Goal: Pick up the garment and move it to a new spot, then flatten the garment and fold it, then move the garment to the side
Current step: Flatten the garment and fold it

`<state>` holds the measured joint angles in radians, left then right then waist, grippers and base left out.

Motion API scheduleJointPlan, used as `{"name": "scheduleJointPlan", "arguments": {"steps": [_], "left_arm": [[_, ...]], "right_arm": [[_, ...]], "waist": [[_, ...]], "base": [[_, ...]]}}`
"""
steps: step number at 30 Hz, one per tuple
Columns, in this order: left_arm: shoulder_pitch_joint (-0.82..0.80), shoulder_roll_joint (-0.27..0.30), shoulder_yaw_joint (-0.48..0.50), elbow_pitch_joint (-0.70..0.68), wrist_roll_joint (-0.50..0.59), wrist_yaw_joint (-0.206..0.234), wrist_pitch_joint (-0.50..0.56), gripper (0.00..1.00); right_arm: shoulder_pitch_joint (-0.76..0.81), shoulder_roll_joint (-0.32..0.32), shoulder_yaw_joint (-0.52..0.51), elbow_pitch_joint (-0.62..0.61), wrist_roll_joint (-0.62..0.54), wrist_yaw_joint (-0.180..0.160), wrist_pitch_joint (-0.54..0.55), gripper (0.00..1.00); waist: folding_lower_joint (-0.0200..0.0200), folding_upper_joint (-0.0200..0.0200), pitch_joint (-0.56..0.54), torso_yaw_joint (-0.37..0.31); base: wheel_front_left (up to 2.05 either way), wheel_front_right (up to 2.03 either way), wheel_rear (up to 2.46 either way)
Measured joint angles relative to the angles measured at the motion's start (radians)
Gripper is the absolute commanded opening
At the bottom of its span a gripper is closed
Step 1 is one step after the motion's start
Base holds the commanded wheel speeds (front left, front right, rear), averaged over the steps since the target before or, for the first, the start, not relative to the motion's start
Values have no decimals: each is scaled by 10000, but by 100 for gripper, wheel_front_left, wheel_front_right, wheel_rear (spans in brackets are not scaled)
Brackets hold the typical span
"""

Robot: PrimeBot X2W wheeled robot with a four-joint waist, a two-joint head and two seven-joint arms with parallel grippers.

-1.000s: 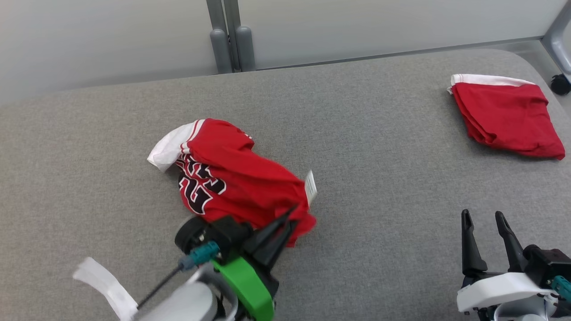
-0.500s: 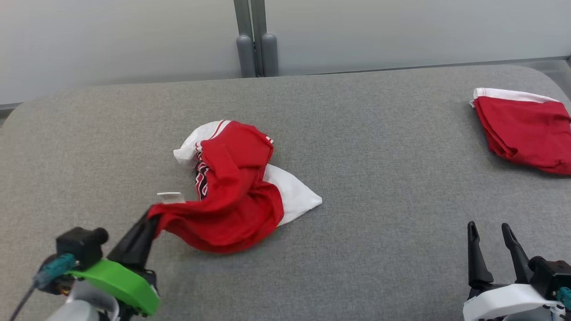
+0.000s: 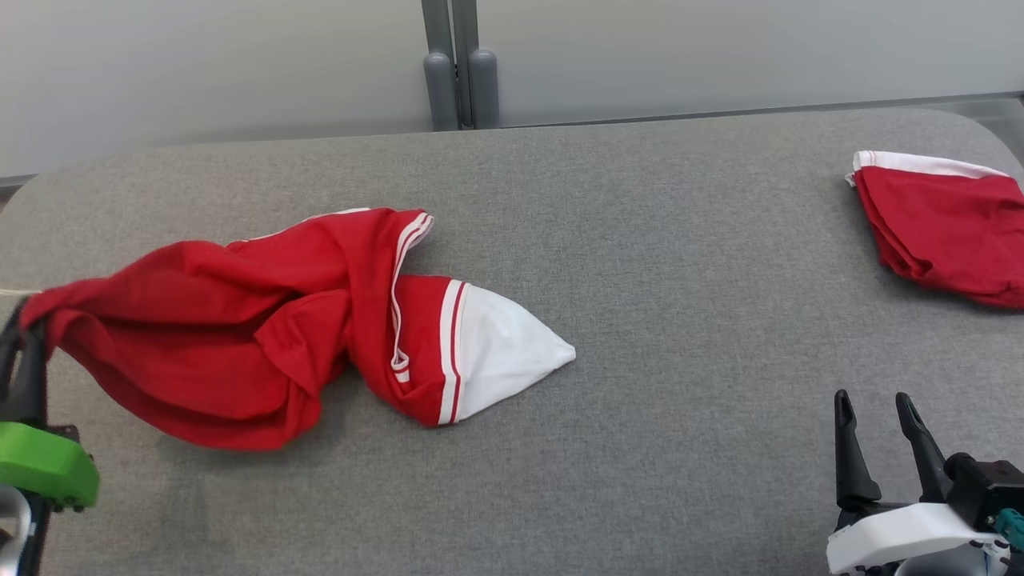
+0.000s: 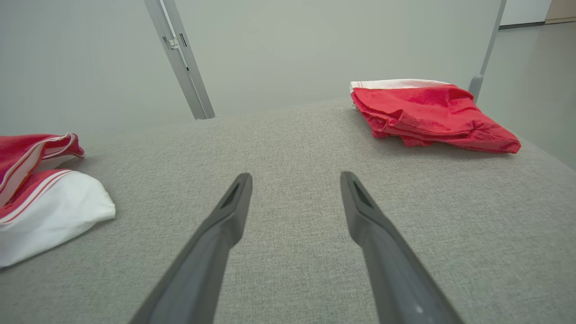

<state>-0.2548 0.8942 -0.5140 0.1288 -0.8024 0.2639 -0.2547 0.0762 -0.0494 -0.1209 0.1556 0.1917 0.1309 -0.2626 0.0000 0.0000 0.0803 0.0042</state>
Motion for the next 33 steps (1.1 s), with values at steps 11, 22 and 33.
{"name": "scheduleJointPlan", "arguments": {"steps": [11, 22, 33], "left_arm": [[1841, -3009, -1501, 387, 1404, -1430, -63, 0], [2089, -4746, -1693, 3016, 918, -2801, -27, 100], [2838, -3534, -1256, -1854, -989, -2899, 2688, 100]], "right_arm": [[-79, -6, -96, -52, -4, 0, 0, 100], [-224, -4, 13, -33, -33, 0, 0, 100], [-196, -2, 15, -8, 27, 0, 0, 100]], "waist": [[0, 0, 502, -192], [0, 1, 563, -186], [0, 0, 483, -408]], "base": [[0, 0, 0], [0, 0, 0], [0, 0, 0]]}}
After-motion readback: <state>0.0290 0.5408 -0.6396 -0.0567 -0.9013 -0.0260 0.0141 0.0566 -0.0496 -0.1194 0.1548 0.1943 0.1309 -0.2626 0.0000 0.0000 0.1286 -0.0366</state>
